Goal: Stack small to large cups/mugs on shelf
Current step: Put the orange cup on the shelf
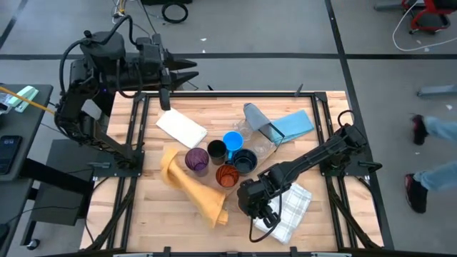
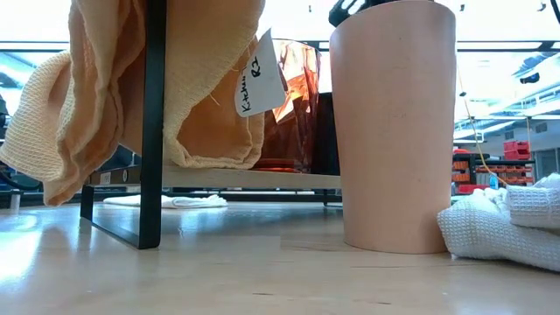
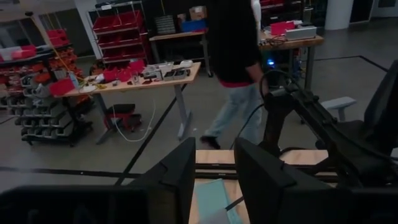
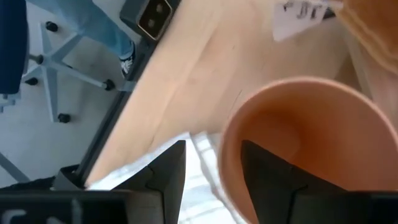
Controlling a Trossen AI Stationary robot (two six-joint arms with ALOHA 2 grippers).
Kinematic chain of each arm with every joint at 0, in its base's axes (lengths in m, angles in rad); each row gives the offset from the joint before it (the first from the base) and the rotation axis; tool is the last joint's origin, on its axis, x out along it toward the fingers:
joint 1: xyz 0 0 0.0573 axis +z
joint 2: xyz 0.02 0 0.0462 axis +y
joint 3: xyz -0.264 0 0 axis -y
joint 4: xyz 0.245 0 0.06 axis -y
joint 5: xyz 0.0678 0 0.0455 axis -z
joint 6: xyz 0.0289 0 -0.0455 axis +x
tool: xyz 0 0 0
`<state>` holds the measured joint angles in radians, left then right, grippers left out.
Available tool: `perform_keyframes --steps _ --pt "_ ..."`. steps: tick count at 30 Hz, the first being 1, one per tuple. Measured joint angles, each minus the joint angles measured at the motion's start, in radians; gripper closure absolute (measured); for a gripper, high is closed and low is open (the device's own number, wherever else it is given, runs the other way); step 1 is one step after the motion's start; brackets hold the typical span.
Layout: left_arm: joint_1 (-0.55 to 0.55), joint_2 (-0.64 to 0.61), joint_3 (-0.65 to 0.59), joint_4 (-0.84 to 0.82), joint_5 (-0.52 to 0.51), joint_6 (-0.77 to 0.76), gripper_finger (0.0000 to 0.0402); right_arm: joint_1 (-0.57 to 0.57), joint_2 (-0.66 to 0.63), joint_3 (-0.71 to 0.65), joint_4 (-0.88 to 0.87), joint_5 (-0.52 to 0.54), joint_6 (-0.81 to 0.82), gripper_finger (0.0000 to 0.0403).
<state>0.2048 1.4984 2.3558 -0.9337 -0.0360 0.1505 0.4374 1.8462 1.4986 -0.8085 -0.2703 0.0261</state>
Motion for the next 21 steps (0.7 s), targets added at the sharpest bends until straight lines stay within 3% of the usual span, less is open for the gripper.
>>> perform_keyframes --steps 8,11,15,21 --pt "0.002 -0.002 0.000 0.002 0.000 0.000 0.0283 -0.003 0.000 -0.077 0.070 0.052 -0.002 0.0262" --pt "0.002 -0.002 0.000 0.002 0.000 0.000 0.0280 -0.004 0.000 -0.081 0.089 0.094 -0.002 0.0298" --pt "0.002 -0.002 0.000 0.002 -0.001 0.001 0.0285 -0.008 -0.002 -0.076 0.088 0.138 0.017 0.0384" --pt "0.020 -0.002 0.000 0.000 -0.014 0.003 0.0288 0.009 -0.003 -0.049 0.040 0.132 0.080 0.0396"
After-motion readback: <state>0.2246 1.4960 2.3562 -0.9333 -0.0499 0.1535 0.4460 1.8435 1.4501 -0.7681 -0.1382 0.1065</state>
